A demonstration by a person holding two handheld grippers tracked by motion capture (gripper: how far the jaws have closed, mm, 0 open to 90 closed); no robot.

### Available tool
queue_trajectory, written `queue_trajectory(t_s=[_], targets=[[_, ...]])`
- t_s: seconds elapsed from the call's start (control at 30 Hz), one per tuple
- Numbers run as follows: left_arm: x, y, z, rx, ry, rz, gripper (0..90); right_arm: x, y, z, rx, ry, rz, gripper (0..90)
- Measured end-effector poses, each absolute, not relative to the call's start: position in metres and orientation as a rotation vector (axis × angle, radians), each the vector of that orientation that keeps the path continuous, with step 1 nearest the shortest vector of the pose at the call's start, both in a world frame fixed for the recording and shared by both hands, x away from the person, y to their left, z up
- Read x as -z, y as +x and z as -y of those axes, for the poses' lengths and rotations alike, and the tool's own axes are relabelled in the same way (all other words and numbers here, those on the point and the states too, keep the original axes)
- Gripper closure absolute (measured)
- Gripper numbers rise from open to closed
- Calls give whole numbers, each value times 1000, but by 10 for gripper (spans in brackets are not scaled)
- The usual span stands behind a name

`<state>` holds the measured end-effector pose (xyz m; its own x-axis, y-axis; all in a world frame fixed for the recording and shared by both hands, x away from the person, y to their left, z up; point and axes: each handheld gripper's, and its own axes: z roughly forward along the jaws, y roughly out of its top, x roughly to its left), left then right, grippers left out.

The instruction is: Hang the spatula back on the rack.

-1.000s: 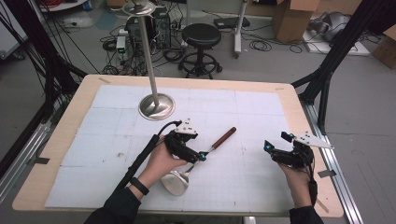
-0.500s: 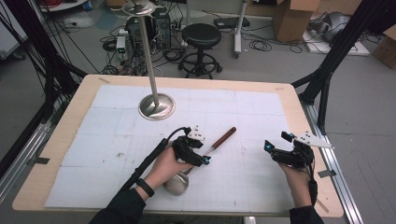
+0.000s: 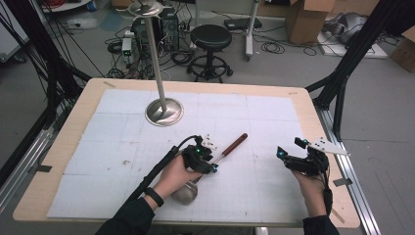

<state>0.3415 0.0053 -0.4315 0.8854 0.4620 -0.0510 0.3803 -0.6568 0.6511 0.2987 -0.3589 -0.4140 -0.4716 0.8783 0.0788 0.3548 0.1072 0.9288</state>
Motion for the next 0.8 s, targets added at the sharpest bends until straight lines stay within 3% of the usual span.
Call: queue_trajectory(t_s=[0.23, 0.57, 0.6, 0.8], targets=[[430, 339, -3, -138, 2372, -604, 726, 413, 299, 358, -1355, 1196, -1886, 160], [428, 340, -3, -145, 2395, -635, 775, 413, 299, 358, -1360, 1191, -1884, 160], [427, 341, -4, -155, 2411, -629, 826, 413, 299, 358, -1359, 1189, -1884, 160], [427, 340, -4, -178, 2421, -601, 837, 413, 299, 358, -1361, 1189, -1884, 160]])
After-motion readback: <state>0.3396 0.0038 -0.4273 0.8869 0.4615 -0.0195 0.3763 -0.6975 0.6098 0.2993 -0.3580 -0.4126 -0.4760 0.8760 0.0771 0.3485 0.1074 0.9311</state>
